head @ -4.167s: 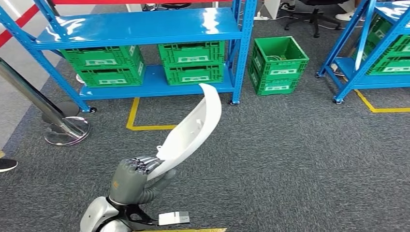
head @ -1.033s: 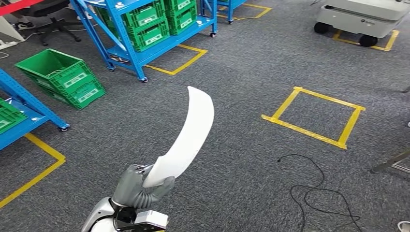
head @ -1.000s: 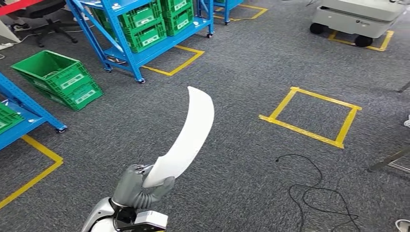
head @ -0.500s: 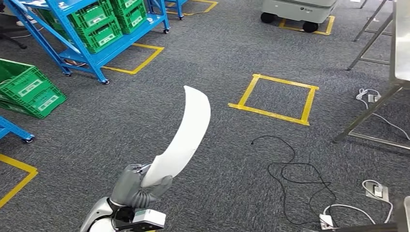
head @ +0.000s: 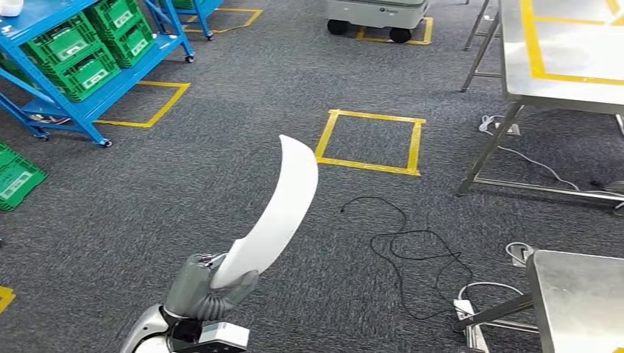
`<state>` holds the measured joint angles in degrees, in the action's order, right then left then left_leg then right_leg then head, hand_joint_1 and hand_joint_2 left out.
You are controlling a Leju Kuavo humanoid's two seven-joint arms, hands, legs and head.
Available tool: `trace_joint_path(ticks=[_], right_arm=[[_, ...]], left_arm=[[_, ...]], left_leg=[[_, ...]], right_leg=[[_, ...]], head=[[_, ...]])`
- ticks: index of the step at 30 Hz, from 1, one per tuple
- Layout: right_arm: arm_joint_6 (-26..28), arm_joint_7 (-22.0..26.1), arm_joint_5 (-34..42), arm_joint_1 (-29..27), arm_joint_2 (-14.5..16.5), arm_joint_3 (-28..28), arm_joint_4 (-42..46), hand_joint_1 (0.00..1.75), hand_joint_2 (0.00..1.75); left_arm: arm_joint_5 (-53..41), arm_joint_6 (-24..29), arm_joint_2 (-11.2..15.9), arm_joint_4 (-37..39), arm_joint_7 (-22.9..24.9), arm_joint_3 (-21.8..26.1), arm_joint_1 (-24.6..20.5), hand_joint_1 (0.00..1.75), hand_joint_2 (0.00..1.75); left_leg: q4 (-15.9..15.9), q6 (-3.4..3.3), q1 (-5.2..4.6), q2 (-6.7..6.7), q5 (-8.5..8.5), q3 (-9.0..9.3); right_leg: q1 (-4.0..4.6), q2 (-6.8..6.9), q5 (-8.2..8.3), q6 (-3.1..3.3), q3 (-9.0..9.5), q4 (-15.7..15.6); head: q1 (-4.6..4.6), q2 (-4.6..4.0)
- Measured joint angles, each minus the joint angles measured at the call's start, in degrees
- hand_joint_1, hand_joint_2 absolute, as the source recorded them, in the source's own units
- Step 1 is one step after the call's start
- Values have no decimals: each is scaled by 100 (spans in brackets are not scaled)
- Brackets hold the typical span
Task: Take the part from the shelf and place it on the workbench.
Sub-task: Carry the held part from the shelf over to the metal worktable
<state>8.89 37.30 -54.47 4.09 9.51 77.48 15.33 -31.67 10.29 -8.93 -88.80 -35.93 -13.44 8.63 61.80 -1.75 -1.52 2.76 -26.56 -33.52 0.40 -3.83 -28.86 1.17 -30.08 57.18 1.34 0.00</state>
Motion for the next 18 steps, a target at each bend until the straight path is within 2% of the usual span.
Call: trace_joint_path(ticks=[2, 4, 6, 8, 9, 10, 11, 12, 14, 15, 16, 17, 18], right_arm=[[-6, -14, -9, 19, 16, 0, -1, 0, 0], [-11, -27, -14, 11, 19, -1, -2, 0, 0], [-11, -30, -16, -2, 18, -2, -2, 0, 0], [-10, -31, -17, 10, 11, -2, -1, 0, 0], [-10, -32, -17, 16, 7, -2, -1, 0, 0], [-10, -34, -18, 16, 3, -2, -1, 0, 0], [-10, -37, -22, 10, -1, -2, -1, 0, 0], [-10, -40, -27, 1, -4, -2, -1, 0, 0], [-10, -49, -42, -6, -11, -2, -1, 0, 0], [-12, -54, -50, -1, -10, -3, -3, 0, 0], [-14, -59, -57, 10, -6, -5, -6, 0, 0], [-15, -65, -64, 19, -1, -6, -9, 0, 0], [-18, -72, -69, 20, 3, -7, -11, 0, 0]], left_arm=[[16, -1, 3, 0, 0, 11, -5, 175, 175], [31, -3, 0, 0, 0, 21, -27, 175, 175], [38, -7, -10, 2, 0, 25, -52, 175, 175], [46, -11, -16, 7, 0, 37, -51, 175, 175], [49, -15, -16, 10, 0, 46, -46, 175, 175], [49, -19, -16, 17, 0, 55, -41, 175, 175], [49, -23, -16, 26, 0, 62, -38, 175, 175], [50, -26, -16, 33, 0, 69, -38, 175, 175], [50, -26, -16, 43, 0, 87, -42, 175, 175], [50, -26, -16, 44, 0, 97, -46, 175, 175], [50, -26, -15, 44, 0, 105, -51, 175, 175], [50, -26, -14, 44, 0, 111, -54, 175, 175], [51, -26, -13, 44, 1, 116, -55, 175, 175]], left_leg=[[-374, -87, -33, 159, 88, 180], [-527, -106, -22, 84, 93, 223], [-725, -104, 14, -45, 113, 292], [-815, -85, 37, -192, 127, 320], [-815, -81, 41, -260, 126, 312], [-810, -71, 44, -336, 120, 305], [-804, -54, 53, -405, 114, 300], [-790, -29, 68, -466, 105, 296], [-712, 59, 108, -576, 59, 284], [-646, 113, 113, -622, 22, 267], [-581, 160, 112, -657, -11, 247], [-532, 195, 105, -685, -34, 230], [-504, 215, 107, -712, -40, 219]], right_leg=[[-32, -121, 32, -44, -39, -4], [-48, -209, 62, -100, -83, -9], [-32, -72, -52, -132, -216, 153], [-45, 191, -372, -191, -530, 732], [-69, 270, -537, -238, -712, 1101], [-101, 315, -633, -288, -858, 1395], [-134, 343, -628, -338, -915, 1510], [-166, 371, -522, -387, -865, 1416], [-221, 503, -185, -491, -493, 731], [-233, 569, -80, -510, -322, 412], [-233, 608, -31, -488, -203, 206], [-224, 616, -44, -441, -171, 140], [-214, 566, -35, -367, -185, 160]], head=[[-22, 0], [-48, 0], [-35, 0], [-4, 0], [8, 0], [15, 0], [14, 0], [15, 0], [15, 0], [30, 0], [39, 0], [40, 0], [41, 0]])
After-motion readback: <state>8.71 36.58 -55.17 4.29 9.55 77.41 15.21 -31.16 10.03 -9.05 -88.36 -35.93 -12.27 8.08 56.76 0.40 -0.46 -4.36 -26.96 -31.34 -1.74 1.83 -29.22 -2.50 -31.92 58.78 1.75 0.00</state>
